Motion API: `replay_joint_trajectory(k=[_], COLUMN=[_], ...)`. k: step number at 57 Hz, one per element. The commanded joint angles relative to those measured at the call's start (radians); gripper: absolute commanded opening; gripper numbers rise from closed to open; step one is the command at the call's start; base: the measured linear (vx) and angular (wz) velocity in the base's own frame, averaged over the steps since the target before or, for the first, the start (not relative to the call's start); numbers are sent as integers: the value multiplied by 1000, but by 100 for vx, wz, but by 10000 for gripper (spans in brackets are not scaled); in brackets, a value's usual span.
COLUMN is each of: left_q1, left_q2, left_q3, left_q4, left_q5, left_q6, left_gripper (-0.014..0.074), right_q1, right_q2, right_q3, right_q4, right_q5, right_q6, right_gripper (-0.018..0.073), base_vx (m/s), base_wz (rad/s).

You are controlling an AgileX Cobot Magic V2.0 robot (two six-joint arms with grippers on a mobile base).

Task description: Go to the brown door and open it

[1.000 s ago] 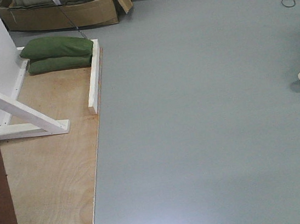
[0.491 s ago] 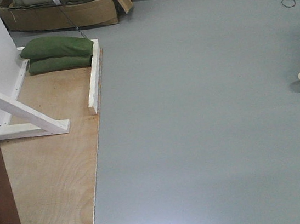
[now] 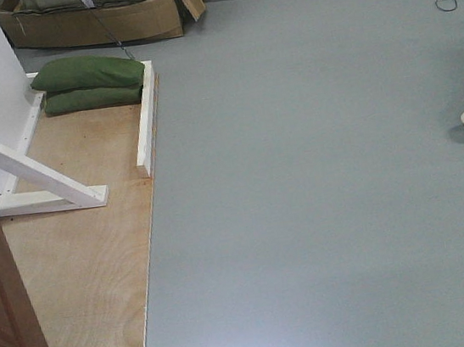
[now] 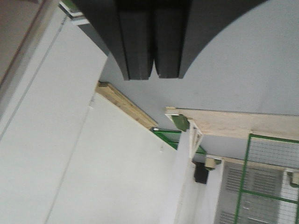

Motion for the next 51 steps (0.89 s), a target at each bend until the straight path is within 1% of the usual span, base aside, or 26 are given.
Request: replay_joint_trajectory(k=[1,11,23,29,32,37,51], left_q1=[-3,-3,-3,-3,-9,-52,-227], left_q2=[-28,-28,-28,-28,-28,-28,-28], left_q3=[-29,-29,-29,-29,-29,-29,-29], left_q4=[-34,-99,-101,-107,-124,-140,-150], left_q5=[101,268,460,522,548,546,504], left_q6=[-5,-5,-5,-5,-4,1,53], left_gripper=[67,67,67,67,67,67,67], right_q1=[2,2,2,2,2,2,2], right_q2=[-6,-6,-6,-6,-6,-6,-6], right_q3=[4,4,4,4,4,4,4], right_q4=[-3,-3,-3,-3,-3,-3,-3], right_q5=[-78,-78,-78,-78,-78,-78,-78], right_q6=[-6,-6,-6,-6,-6,-6,-6], right_gripper=[0,0,0,0,0,0,0], base_vx=[0,0,0,0,0,0,0], base_wz=[0,0,0,0,0,0,0])
